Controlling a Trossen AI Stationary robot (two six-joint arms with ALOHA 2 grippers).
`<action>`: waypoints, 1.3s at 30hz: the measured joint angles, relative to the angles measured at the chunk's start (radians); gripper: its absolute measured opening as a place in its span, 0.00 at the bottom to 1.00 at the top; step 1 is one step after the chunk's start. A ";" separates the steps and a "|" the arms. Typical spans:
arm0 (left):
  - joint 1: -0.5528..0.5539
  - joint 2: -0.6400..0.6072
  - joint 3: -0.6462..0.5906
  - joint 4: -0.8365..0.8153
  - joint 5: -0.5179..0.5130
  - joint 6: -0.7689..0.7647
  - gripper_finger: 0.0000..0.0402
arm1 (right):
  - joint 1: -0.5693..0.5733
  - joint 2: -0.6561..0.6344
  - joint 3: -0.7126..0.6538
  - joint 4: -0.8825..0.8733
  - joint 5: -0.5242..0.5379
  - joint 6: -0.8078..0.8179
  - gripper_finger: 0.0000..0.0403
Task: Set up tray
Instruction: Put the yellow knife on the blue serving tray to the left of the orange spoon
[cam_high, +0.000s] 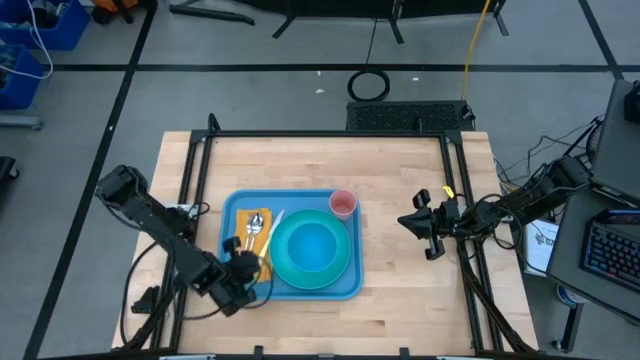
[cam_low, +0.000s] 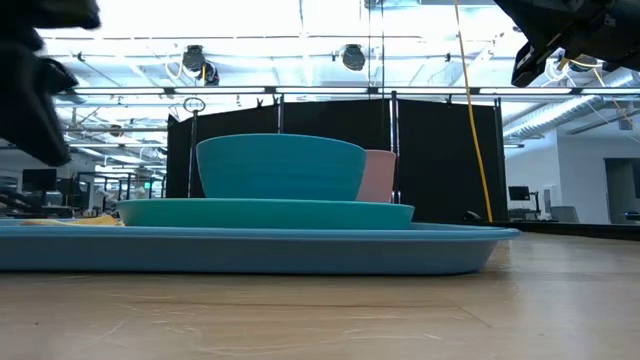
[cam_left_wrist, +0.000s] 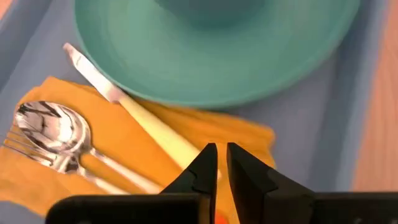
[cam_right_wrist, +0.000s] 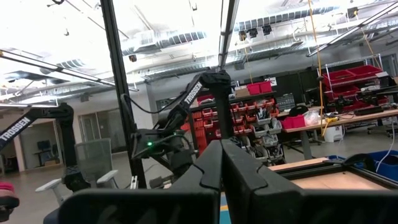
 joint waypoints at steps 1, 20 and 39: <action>0.016 -0.001 0.000 0.004 0.008 -0.010 0.11 | 0.000 0.000 0.000 0.000 0.000 0.000 0.00; 0.182 0.021 -0.001 -0.054 0.180 -0.112 0.48 | 0.000 0.000 0.000 0.000 0.000 0.000 0.00; 0.244 0.021 -0.077 0.050 0.221 -0.069 0.45 | 0.000 0.000 0.000 0.000 0.000 0.000 0.00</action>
